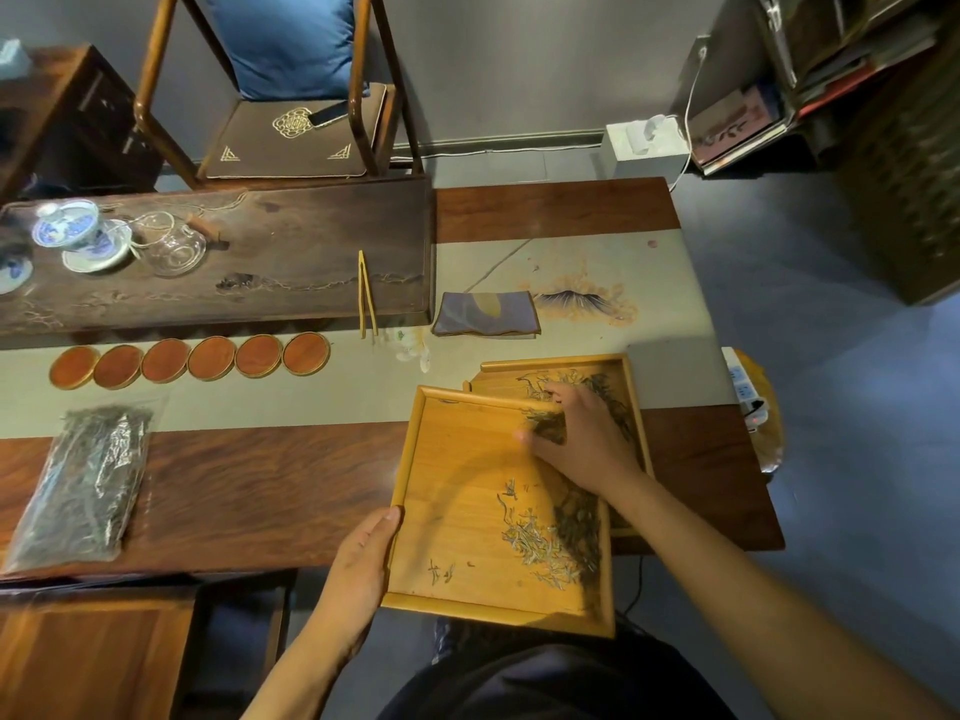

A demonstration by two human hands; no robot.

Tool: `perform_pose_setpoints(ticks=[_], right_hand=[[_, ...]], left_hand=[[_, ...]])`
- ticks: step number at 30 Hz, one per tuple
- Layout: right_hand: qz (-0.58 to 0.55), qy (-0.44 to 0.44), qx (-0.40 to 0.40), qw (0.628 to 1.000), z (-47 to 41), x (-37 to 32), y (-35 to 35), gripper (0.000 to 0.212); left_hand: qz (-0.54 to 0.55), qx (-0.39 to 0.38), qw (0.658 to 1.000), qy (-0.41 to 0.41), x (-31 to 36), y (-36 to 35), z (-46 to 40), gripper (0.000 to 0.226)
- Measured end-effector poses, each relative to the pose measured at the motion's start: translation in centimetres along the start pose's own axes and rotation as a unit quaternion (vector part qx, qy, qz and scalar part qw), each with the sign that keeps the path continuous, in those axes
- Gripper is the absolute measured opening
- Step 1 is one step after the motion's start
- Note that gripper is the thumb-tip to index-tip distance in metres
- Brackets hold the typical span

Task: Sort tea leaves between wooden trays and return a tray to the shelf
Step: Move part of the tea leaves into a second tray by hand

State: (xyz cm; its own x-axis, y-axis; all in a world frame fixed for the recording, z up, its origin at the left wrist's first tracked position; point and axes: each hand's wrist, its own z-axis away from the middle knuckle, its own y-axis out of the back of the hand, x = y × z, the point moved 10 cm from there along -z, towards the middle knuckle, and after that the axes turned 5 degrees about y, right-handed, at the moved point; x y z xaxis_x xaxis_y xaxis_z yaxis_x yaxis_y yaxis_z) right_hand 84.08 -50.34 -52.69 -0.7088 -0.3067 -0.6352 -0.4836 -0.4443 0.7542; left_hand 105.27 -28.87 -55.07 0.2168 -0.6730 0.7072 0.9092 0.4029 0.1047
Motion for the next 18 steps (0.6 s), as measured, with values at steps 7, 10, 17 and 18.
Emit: perform_pose_setpoints(ticks=[7,10,17,18], right_hand=[[0.001,0.046,0.016,0.999,0.0,0.8,1.2,0.027],[0.004,0.053,-0.001,0.999,0.4,1.6,1.8,0.019],[0.053,0.049,0.028,0.997,0.8,2.0,4.0,0.035],[0.058,0.044,0.02,0.997,0.9,1.9,3.9,0.047]], left_hand=[[-0.002,0.008,1.0,-0.018,-0.1,0.4,0.5,0.032],[0.008,0.01,1.0,-0.008,-0.7,1.1,0.4,0.032],[0.018,0.018,1.0,-0.009,-0.8,1.7,0.2,0.031],[0.019,0.016,1.0,-0.011,-0.8,1.5,0.2,0.031]])
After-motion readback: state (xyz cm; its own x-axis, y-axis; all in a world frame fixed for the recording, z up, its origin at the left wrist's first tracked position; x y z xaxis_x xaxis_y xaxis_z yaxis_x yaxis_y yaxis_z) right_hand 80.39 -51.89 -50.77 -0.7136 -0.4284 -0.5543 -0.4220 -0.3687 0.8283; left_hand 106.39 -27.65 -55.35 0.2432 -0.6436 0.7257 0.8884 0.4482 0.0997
